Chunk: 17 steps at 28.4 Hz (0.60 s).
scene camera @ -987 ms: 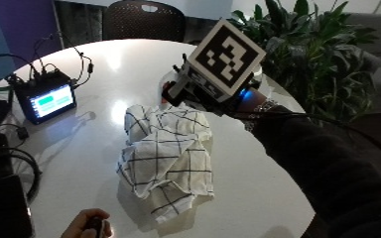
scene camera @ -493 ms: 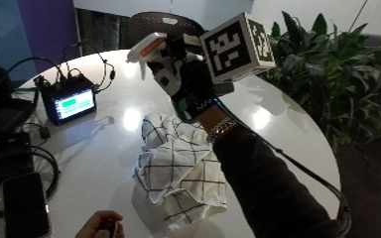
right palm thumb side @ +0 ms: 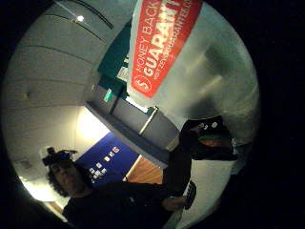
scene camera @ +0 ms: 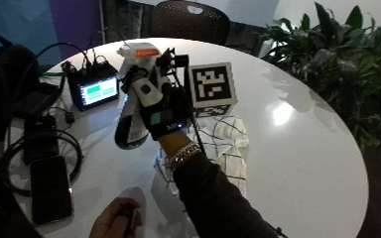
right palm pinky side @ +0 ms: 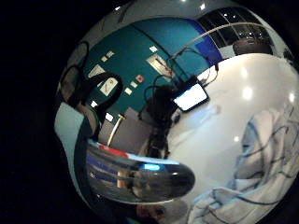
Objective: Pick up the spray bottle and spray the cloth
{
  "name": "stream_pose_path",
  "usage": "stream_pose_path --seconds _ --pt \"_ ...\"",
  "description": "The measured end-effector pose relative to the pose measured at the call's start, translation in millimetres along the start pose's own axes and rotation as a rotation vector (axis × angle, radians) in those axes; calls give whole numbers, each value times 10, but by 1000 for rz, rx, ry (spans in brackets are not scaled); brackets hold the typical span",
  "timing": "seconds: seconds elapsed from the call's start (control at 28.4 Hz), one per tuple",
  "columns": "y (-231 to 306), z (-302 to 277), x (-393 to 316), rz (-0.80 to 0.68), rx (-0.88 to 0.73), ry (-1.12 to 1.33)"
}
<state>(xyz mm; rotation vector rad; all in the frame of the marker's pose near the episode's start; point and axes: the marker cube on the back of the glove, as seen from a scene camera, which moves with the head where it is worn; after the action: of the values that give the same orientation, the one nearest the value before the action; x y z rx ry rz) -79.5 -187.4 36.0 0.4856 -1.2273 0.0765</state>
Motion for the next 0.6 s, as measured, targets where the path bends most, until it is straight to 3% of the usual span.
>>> stream_pose_path --seconds 0.39,0.6 --pt "247 538 315 -9 -139 139" --pt "302 538 328 -50 -98 178"
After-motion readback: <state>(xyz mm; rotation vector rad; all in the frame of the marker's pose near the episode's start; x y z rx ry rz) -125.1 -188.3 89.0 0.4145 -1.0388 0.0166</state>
